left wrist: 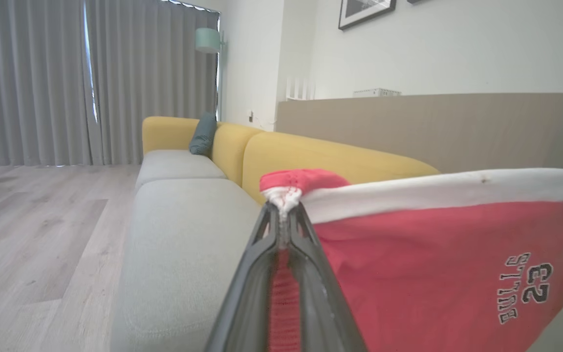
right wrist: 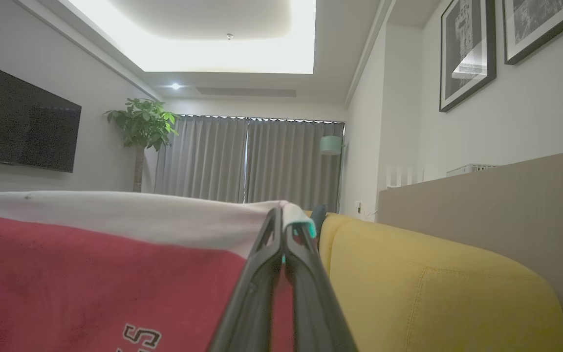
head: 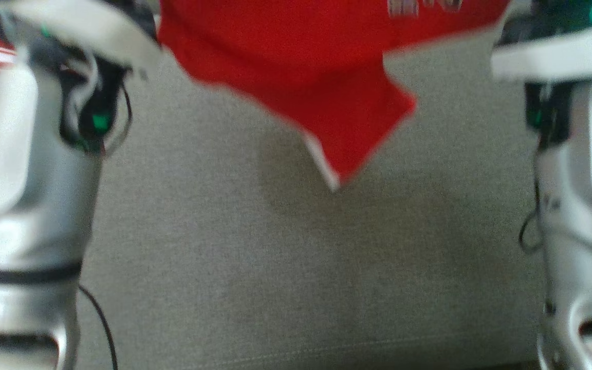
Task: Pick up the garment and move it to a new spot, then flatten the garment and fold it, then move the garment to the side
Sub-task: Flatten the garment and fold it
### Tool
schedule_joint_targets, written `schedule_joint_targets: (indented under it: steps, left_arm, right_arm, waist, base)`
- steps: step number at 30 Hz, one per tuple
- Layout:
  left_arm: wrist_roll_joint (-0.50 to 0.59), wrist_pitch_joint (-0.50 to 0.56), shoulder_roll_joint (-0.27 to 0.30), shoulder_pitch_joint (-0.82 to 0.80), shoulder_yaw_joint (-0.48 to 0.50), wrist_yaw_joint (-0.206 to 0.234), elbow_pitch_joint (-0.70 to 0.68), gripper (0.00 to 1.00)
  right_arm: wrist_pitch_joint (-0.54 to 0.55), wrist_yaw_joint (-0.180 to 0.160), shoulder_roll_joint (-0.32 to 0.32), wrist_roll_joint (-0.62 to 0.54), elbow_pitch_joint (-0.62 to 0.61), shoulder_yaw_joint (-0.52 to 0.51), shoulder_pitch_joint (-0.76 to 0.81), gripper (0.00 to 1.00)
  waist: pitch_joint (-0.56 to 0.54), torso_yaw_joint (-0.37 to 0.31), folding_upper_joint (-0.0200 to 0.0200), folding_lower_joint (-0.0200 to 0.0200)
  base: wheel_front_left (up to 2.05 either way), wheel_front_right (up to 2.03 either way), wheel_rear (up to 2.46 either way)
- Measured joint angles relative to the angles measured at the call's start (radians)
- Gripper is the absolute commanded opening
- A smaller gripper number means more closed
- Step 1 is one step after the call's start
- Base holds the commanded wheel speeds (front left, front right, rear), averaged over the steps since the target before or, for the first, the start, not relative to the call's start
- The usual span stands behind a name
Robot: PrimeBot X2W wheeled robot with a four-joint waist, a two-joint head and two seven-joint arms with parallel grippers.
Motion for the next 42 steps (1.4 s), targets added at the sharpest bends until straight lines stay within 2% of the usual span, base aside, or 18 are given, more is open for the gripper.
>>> schedule_joint_targets:
  steps: [7, 10, 12, 14, 19, 23, 29, 42]
  left_arm:
    - [0.055, -0.151, -0.033, -0.275, 0.034, 0.033, 0.215, 0.0]
    - [0.067, -0.207, -0.05, -0.35, 0.04, 0.044, 0.306, 0.0]
    - [0.067, -0.242, -0.066, -0.357, 0.041, 0.036, 0.363, 0.0]
    - [0.067, -0.269, -0.072, -0.34, 0.029, 0.006, 0.408, 0.0]
    - [0.038, -0.302, -0.096, -0.236, 0.035, -0.03, 0.441, 0.0]
    - [0.039, -0.302, -0.106, -0.133, 0.065, -0.046, 0.345, 0.0]
    - [0.052, -0.305, -0.117, 0.041, 0.127, -0.063, 0.152, 0.0]
    - [0.078, -0.305, -0.158, 0.542, 0.124, -0.074, -0.111, 0.0]
  right_arm:
    - [-0.052, 0.0, 0.0, 0.004, 0.174, -0.017, -0.254, 0.0]
    - [-0.053, 0.0, 0.001, 0.017, 0.202, -0.019, -0.299, 0.0]
    - [-0.053, 0.0, 0.001, 0.039, 0.203, -0.007, -0.296, 0.0]
    - [-0.053, 0.0, 0.001, 0.058, 0.202, 0.012, -0.274, 0.0]
    - [-0.053, 0.0, 0.002, 0.091, 0.165, 0.038, -0.129, 0.0]
    - [-0.053, 0.0, 0.002, 0.125, 0.098, 0.026, -0.005, 0.0]
    - [-0.053, 0.0, 0.01, 0.143, -0.065, 0.004, 0.162, 0.0]
    - [-0.053, 0.0, 0.025, 0.132, -0.298, -0.035, 0.616, 0.0]
  waist:
    - [0.094, -0.014, 0.0, 0.0]
    - [0.15, -0.016, 0.0, 0.0]
    - [0.191, -0.016, 0.0, 0.0001]
    - [0.231, -0.014, 0.0, 0.0002]
    - [0.316, -0.008, -0.0001, 0.0002]
    - [0.339, 0.001, -0.0001, 0.0001]
    - [0.302, 0.001, 0.0, -0.0002]
    - [0.106, 0.0, 0.0, -0.0003]
  base:
    - [0.0, 0.0, 0.0]
    - [0.0, 0.0, 0.0]
    - [0.0, 0.0, 0.0]
    - [0.0, 0.0, 0.0]
    - [0.0, 0.0, 0.0]
    - [0.0, 0.0, 0.0]
    - [0.0, 0.0, 0.0]
    - [0.0, 0.0, 0.0]
